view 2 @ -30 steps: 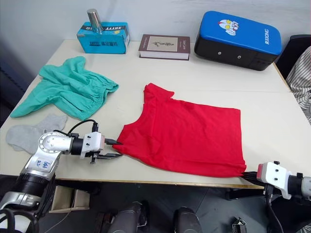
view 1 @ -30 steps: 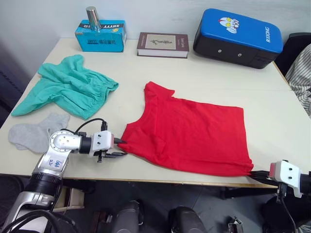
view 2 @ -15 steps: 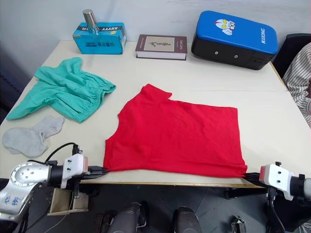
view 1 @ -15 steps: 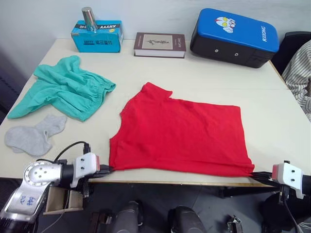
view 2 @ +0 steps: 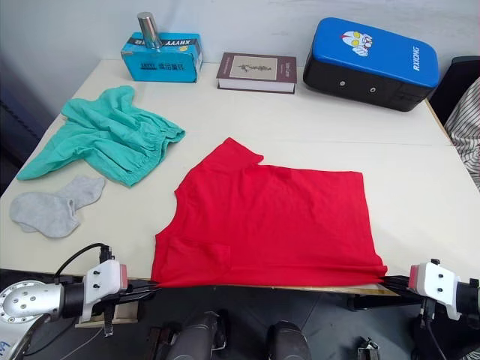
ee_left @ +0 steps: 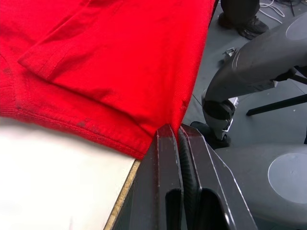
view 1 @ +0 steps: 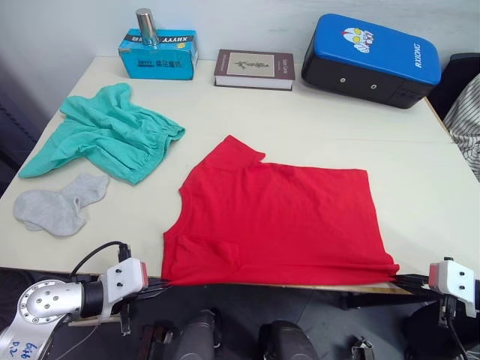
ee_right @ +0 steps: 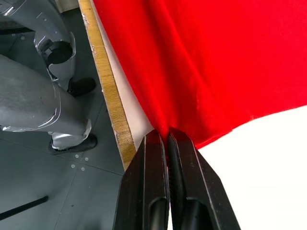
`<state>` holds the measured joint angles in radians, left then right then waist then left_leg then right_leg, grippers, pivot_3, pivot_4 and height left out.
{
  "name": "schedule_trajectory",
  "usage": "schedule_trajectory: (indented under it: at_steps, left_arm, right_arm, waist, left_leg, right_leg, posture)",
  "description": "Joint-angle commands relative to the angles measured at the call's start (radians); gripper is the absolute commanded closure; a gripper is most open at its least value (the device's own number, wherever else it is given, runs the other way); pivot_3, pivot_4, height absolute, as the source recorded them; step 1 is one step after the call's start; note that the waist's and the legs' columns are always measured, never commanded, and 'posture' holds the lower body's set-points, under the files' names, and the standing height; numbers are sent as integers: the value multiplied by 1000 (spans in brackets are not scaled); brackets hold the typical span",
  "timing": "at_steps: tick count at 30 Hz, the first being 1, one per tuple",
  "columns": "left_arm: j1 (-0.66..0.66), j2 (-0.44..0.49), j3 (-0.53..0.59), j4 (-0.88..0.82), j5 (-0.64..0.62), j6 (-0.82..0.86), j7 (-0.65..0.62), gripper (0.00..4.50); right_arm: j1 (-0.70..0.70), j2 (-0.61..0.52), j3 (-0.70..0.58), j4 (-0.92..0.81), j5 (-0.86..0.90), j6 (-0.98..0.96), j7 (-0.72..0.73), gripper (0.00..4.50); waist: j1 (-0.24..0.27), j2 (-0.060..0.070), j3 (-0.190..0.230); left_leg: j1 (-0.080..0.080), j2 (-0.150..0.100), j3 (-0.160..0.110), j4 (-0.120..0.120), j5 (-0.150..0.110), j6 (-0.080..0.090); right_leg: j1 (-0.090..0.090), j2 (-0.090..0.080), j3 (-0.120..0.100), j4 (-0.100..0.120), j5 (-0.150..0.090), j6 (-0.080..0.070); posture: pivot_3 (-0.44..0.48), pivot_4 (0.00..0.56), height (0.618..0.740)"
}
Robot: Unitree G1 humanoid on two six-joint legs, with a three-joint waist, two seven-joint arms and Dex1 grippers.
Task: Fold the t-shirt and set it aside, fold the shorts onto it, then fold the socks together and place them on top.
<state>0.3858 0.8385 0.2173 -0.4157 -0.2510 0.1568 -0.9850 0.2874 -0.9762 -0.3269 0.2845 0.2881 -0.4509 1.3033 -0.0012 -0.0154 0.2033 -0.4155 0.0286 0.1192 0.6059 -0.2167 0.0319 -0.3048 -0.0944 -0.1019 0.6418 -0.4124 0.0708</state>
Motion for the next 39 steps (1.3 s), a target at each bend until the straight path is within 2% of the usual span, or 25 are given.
schedule_trajectory:
  at_steps: [1, 3, 4, 6, 9, 11, 14, 15, 16, 18, 20, 22, 24, 26, 28, 30, 34, 38, 39]
  left_arm:
    - [-12, 0, 32, -5, -35, 28, 4, 4267]
    - [-13, 12, 41, 0, -53, 31, -18, 3861]
    - [-16, 15, 49, 2, -61, 30, -28, 3484]
    - [-20, 23, 70, 9, -77, 27, -48, 3008]
    - [3, 58, 114, 3, -132, 69, -113, 2104]
    - [20, 112, 169, 26, -154, 98, -175, 1452]
    - [1, 189, 239, 68, -226, 195, -248, 541]
    - [-37, 224, 251, 78, -286, 276, -268, 202]
    - [-83, 260, 259, 91, -354, 369, -281, 11]
    - [-187, 310, 246, 128, -451, 514, -291, 11]
    - [-300, 317, 184, 185, -450, 546, -277, 11]
    - [-499, 271, 85, 277, -407, 566, -201, 11]
    - [-719, 179, -13, 397, -342, 549, -122, 11]
    - [-884, 102, -108, 517, -255, 513, -82, 11]
    - [-1042, 15, -209, 661, -155, 448, -62, 11]
    - [-1160, -59, -270, 801, -82, 380, -51, 11]
    - [-1351, -186, -322, 1129, 49, 234, 44, 11]
    - [-1504, -282, -313, 1430, 112, 169, 125, 11]
    - [-1531, -301, -307, 1485, 122, 157, 147, 11]
  right_arm:
    - [23, 4, 16, 11, 18, 62, 18, 4500]
    - [45, -9, 25, -14, 33, 85, 51, 4038]
    - [56, -12, 23, -30, 49, 114, 61, 3721]
    - [68, -15, 14, -48, 59, 124, 71, 3244]
    - [111, -33, -15, -102, 99, 192, 94, 2226]
    - [124, -47, -80, -116, 135, 202, 104, 1528]
    - [94, -83, -177, -99, 182, 289, 90, 517]
    - [85, -108, -192, -88, 175, 297, 104, 141]
    - [63, -131, -195, -68, 155, 270, 120, 0]
    - [-11, -155, -189, -55, 166, 311, 115, 0]
    - [-112, -154, -165, -28, 177, 345, 87, 0]
    - [-256, -148, -101, 55, 133, 337, 68, 0]
    - [-451, -111, -28, 141, 97, 384, -2, 0]
    - [-613, -74, 50, 231, 40, 412, -37, 0]
    - [-771, -29, 135, 336, -32, 429, -65, 0]
    - [-891, 9, 186, 438, -79, 437, -93, 0]
    - [-1054, 74, 229, 629, -152, 364, -179, 0]
    - [-1168, 165, 210, 771, -146, 330, -239, 0]
    - [-1188, 171, 248, 806, -197, 347, -279, 0]
  waist:
    - [0, 0, 0]
    - [0, 0, 0]
    - [0, 0, 0]
    - [0, 0, 0]
    - [0, 0, 0]
    - [0, 0, 0]
    - [-1, 5, 3]
    - [-1, 6, 2]
    - [-1, 6, 2]
    - [-3, 7, 3]
    - [-4, 7, 3]
    - [-4, 10, 4]
    - [-4, 9, 4]
    - [-3, 7, 5]
    - [-4, 6, 6]
    - [-4, 5, 7]
    - [-3, 4, 7]
    - [-12, 1, 9]
    - [-16, 1, 9]
  left_leg:
    - [0, 0, 0, 0, 0, 0]
    - [-1, 0, 0, 0, 0, 0]
    - [-1, 0, 0, 0, 0, 0]
    - [-1, 0, 0, 0, 0, 0]
    - [-1, 0, 0, -1, 0, 0]
    - [-2, 0, 0, -1, 0, 0]
    - [-5, 0, 0, -1, 0, 0]
    - [-5, 0, 0, -1, 0, 0]
    - [-5, 0, 0, -1, 0, 0]
    - [-5, 0, 0, -1, 1, 0]
    - [-5, 0, 0, -1, 2, -1]
    - [-5, 0, 0, -2, 2, 0]
    - [-6, -1, 2, -2, 6, 4]
    - [-6, -1, 3, 1, 11, -3]
    - [-9, -2, 4, 6, 14, -2]
    - [-10, -2, 5, 7, 16, -2]
    - [-10, -2, 6, 7, 16, -2]
    - [-11, -2, 6, 7, 15, -2]
    - [-11, -2, 6, 7, 15, -2]
  right_leg:
    - [0, 0, 0, 0, 0, 0]
    - [0, 0, 0, 0, 0, 0]
    - [0, 0, 0, 0, 0, 0]
    - [-1, 0, 0, 0, 0, 0]
    - [-1, 0, 0, -1, 0, 0]
    - [-2, 0, 0, -1, 0, 0]
    - [-4, 0, 0, -2, 0, 0]
    - [-5, 0, 0, -3, 0, 0]
    - [-5, 0, 0, -3, 0, 0]
    - [-5, 0, 0, -2, 0, 0]
    - [-6, 0, 0, -2, 0, 0]
    - [-6, 0, 0, -1, 0, 0]
    - [-9, 0, 0, 1, 0, 0]
    - [-11, 0, 0, 9, 0, 1]
    - [-18, 0, 0, 20, 1, 2]
    - [-19, 0, 0, 21, 2, 3]
    - [-20, 0, 0, 21, 2, 4]
    - [-21, 0, -1, 22, 3, 5]
    - [-21, 0, -1, 22, 3, 5]
  posture:
    - [0, 150, 740]
    - [0, 150, 740]
    - [0, 150, 740]
    - [0, 150, 740]
    - [0, 150, 740]
    - [0, 150, 740]
    - [0, 150, 740]
    - [0, 150, 740]
    - [0, 150, 740]
    - [0, 150, 740]
    - [0, 150, 740]
    - [0, 150, 740]
    - [0, 150, 740]
    - [0, 150, 740]
    - [0, 150, 740]
    - [0, 150, 740]
    - [0, 150, 740]
    - [0, 150, 740]
    - [0, 150, 740]
